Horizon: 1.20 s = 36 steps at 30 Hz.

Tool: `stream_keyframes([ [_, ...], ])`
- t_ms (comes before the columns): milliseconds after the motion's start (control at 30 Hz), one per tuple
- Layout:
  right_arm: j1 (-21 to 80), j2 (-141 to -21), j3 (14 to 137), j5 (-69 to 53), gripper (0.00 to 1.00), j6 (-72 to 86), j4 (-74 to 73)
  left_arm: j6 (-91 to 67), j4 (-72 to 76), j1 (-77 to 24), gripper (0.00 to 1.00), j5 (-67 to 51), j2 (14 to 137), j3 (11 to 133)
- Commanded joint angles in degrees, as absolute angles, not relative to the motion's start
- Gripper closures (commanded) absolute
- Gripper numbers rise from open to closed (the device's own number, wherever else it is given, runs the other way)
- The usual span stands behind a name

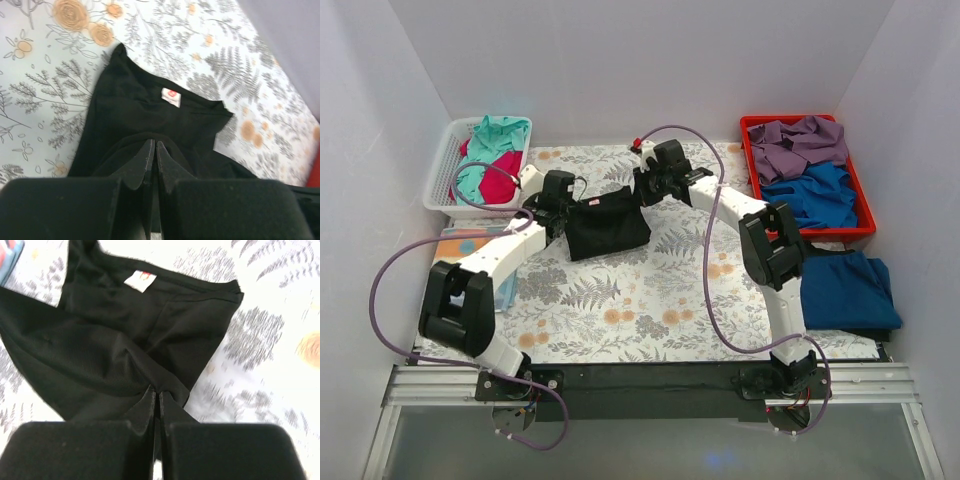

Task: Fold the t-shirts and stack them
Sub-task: Fold the long partially folded tshirt into a neat square

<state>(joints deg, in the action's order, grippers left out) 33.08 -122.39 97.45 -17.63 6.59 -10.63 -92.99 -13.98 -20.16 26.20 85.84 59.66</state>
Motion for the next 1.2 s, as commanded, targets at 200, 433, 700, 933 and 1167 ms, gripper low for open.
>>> stream_keyframes([
  [200, 30.06, -135.52, 114.95, -26.45, 0.99, 4.83, -10.11, -96.5, -12.22, -17.58, 1.0, 33.75, 94.47, 61.87],
  [433, 28.83, -137.9, 120.85, -27.87, 0.58, 5.89, -9.93, -94.75, -12.74, -15.56, 0.7, 35.51, 97.21, 64.95],
  [700, 27.16, -127.8, 112.71, -23.47, 0.46, 6.24, -9.06, -89.31, -8.8, -15.29, 0.59, 30.25, 90.97, 63.29],
  [933, 29.09, -120.94, 97.93, -24.61, 0.51, 6.5, -5.71, -84.55, -6.25, -16.87, 0.6, 15.31, 91.84, 58.99],
  [1167, 30.32, -123.57, 93.43, -26.54, 0.7, 7.82, -3.87, -84.64, -2.64, -17.93, 0.64, 9.67, 94.65, 55.37],
])
